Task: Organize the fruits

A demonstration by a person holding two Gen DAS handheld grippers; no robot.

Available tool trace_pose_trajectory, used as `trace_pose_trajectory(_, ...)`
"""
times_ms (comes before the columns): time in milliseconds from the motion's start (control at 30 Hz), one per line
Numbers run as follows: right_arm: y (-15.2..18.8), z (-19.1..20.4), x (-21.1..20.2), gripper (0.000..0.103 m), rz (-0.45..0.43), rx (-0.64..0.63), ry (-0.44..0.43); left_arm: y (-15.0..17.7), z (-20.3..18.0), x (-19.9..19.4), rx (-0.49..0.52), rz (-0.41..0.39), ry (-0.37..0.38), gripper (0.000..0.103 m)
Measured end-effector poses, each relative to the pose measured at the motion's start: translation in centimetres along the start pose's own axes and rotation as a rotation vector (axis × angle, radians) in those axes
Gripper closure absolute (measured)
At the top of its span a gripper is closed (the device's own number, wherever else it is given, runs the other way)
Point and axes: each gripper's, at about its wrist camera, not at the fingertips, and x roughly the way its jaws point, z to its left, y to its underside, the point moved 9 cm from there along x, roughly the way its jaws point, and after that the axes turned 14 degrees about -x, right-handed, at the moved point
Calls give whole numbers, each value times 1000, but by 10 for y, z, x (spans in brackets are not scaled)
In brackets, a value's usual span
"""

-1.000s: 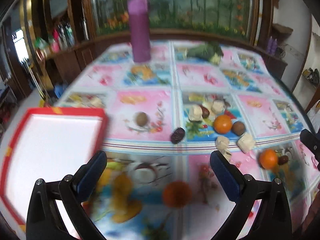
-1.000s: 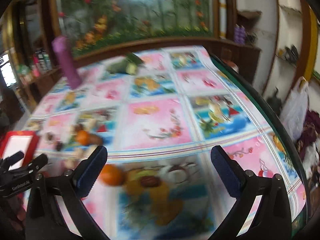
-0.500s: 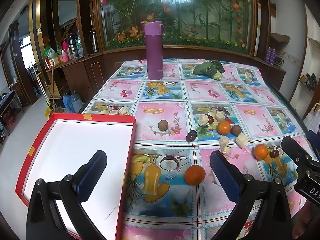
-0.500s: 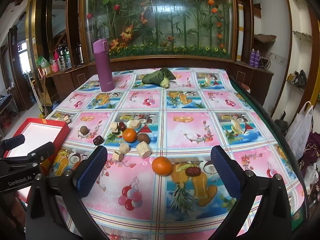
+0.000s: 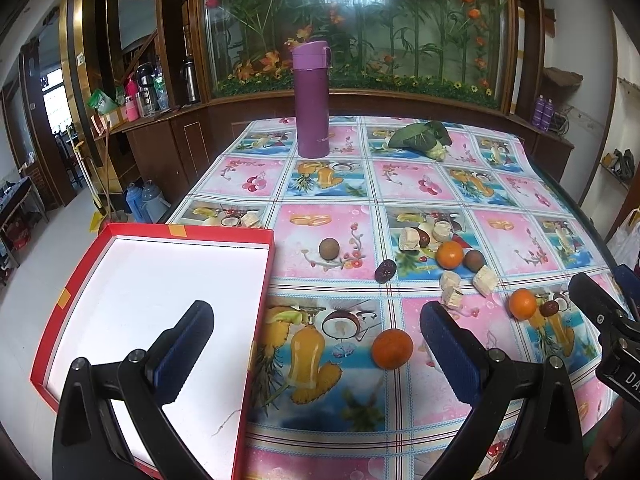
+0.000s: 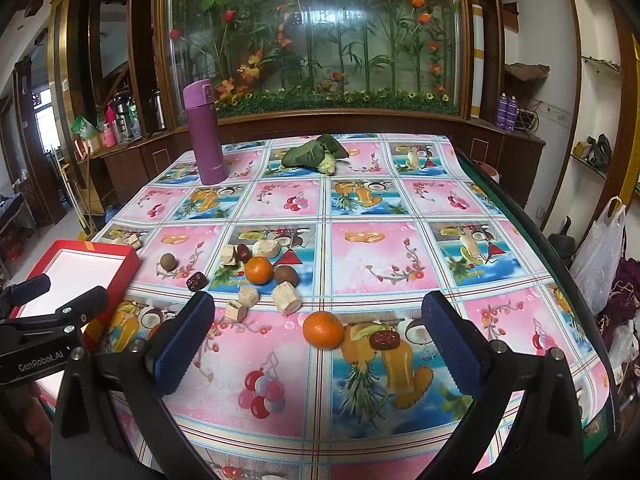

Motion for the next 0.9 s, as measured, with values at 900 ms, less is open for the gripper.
trace_pose_trajectory(900, 51, -5, 72, 28, 208, -18, -198, 36, -8, 26, 204, 164, 67, 1)
